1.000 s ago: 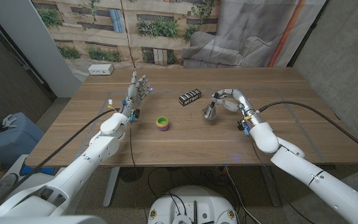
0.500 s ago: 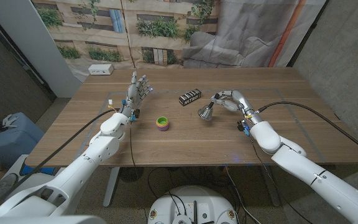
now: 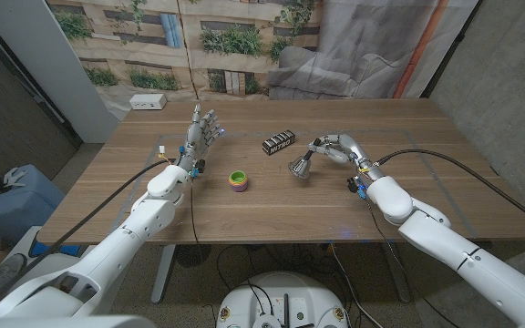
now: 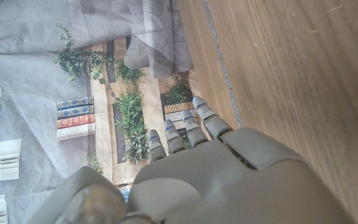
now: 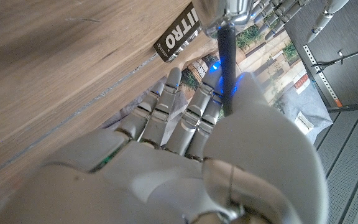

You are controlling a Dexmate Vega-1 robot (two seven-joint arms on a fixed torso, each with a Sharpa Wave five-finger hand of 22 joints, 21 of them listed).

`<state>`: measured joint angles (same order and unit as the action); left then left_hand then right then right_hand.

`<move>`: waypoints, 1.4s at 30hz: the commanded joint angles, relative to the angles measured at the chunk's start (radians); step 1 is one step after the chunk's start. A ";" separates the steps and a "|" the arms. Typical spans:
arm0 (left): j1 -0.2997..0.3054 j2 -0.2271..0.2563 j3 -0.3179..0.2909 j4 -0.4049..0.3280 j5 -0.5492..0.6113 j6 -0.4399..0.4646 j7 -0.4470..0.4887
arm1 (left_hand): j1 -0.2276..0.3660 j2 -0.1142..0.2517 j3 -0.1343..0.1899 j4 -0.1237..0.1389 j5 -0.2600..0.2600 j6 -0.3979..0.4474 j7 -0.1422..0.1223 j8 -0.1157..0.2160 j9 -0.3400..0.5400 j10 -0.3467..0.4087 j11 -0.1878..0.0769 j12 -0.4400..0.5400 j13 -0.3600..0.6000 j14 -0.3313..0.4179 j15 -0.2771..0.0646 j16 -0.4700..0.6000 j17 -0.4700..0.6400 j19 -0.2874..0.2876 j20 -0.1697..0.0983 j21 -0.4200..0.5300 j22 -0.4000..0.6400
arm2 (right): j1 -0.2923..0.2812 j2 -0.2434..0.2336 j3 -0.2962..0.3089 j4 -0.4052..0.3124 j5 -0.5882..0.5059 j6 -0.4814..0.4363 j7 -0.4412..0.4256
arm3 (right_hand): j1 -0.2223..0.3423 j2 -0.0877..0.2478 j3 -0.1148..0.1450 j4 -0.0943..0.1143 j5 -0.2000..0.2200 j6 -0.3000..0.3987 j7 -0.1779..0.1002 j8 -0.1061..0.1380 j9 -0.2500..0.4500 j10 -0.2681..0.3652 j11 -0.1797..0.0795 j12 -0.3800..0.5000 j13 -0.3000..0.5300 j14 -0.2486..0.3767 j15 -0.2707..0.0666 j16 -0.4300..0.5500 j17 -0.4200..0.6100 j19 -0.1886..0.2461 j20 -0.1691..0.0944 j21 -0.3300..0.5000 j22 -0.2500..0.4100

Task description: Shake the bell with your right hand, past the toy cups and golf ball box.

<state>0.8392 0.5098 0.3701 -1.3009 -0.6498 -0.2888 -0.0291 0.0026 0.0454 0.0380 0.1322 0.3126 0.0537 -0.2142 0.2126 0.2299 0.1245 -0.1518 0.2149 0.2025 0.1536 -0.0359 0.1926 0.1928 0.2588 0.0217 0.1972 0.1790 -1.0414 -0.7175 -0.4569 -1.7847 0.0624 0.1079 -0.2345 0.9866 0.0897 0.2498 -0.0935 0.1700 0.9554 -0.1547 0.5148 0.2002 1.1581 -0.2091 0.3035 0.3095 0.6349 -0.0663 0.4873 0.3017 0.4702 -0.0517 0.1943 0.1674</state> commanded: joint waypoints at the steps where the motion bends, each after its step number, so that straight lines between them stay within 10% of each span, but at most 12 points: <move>1: 0.000 0.000 0.000 0.000 0.000 0.000 0.000 | 0.000 0.008 0.001 0.007 0.007 0.001 -0.008 0.002 0.004 0.001 -0.004 0.006 0.005 0.008 -0.097 0.005 0.005 0.010 0.000 0.007 0.006 | 0.014 -0.005 -0.018 0.023 -0.088 0.053 -0.051 | 0.000 -0.005 0.000 -0.012 0.006 0.015 -0.001 0.009 0.002 0.012 -0.003 -0.002 0.003 0.009 -0.154 0.002 0.004 -0.004 -0.047 -0.003 0.003; 42: 0.000 0.000 0.000 0.001 0.000 0.000 -0.001 | 0.000 0.008 0.001 0.007 0.007 0.001 -0.008 0.002 0.004 0.001 -0.004 0.006 0.005 0.008 -0.097 0.006 0.005 0.010 0.000 0.007 0.006 | 0.075 0.013 -0.071 0.114 -0.581 0.131 -0.344 | 0.058 -0.010 0.007 -0.063 0.010 0.006 -0.019 0.000 0.003 0.003 -0.006 -0.015 0.004 0.011 -0.156 0.015 0.017 0.006 -0.053 0.002 0.003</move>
<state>0.8392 0.5100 0.3701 -1.3007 -0.6499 -0.2888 -0.0296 0.0026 0.0454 0.0380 0.1322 0.3126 0.0537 -0.2142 0.2126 0.2299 0.1245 -0.1518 0.2149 0.2025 0.1537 -0.0359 0.1926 0.1928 0.2588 0.0217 0.1972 0.1790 -0.9882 -0.7034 -0.5082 -1.6923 -0.3793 0.2463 -0.4896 1.0387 0.0680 0.2552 -0.1497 0.1740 0.9536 -0.1679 0.5150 0.1988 1.1577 -0.2089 0.2929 0.3090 0.6401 -0.0607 0.4940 0.3138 0.4703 -0.0516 0.1943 0.1677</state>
